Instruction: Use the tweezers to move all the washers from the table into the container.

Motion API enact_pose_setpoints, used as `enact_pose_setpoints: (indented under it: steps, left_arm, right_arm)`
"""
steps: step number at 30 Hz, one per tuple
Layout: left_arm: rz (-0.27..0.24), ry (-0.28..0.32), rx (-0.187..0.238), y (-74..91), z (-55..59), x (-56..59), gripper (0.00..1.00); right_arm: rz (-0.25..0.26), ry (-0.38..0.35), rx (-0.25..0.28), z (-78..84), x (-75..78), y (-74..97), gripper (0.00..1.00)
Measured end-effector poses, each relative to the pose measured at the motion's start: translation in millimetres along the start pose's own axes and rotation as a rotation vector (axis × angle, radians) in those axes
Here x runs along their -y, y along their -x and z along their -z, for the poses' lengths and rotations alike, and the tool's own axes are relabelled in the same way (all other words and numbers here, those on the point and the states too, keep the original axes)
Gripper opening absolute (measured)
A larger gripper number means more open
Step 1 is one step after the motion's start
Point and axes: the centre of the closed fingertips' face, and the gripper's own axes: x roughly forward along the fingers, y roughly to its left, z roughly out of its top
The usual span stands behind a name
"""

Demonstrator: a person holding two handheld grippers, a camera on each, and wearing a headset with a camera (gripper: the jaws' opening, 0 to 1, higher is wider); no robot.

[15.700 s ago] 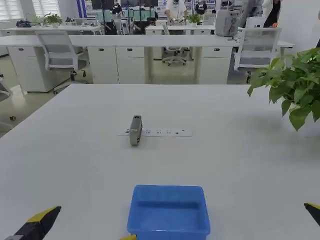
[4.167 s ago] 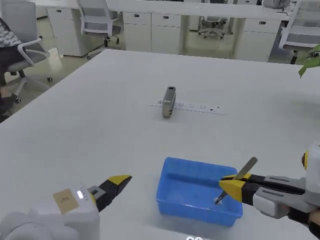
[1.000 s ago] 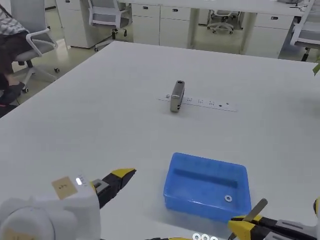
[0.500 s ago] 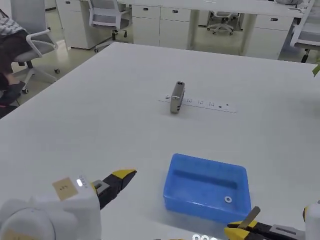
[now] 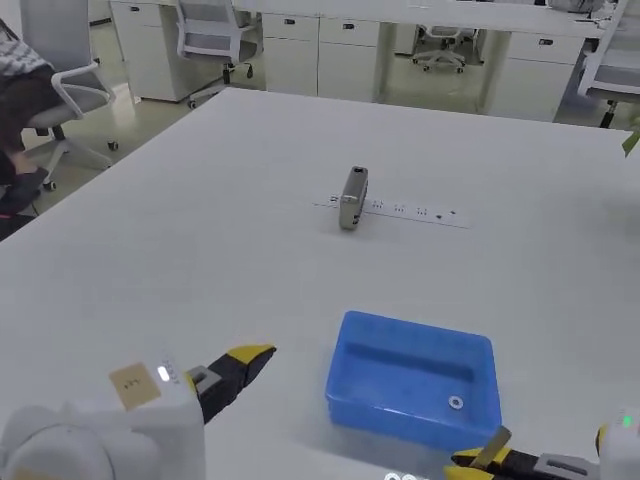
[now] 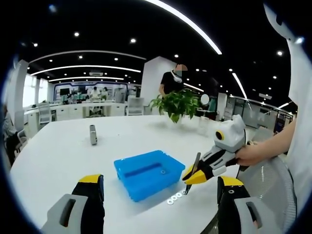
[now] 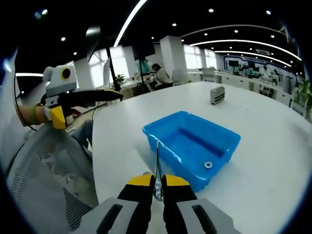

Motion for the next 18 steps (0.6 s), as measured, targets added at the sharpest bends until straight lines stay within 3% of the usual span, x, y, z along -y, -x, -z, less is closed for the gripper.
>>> enact_pose_setpoints:
  steps: [3, 7, 18]
  left_arm:
    - [0.0, 0.002, 0.005, 0.1, -0.8, 0.1, 0.99]
    - [-0.001, 0.002, 0.004, 0.1, -0.6, -0.4, 0.99]
    - [-0.005, 0.003, 0.014, 0.7, -2.2, -1.0, 0.99]
  right_arm:
    - [0.0, 0.039, -0.011, 0.0, -2.0, -0.6, 0.03]
    - [-0.014, 0.162, -0.039, 0.5, -7.4, -2.6, 0.02]
    - [-0.005, 0.147, -0.054, 1.8, -2.7, -5.5, 0.02]
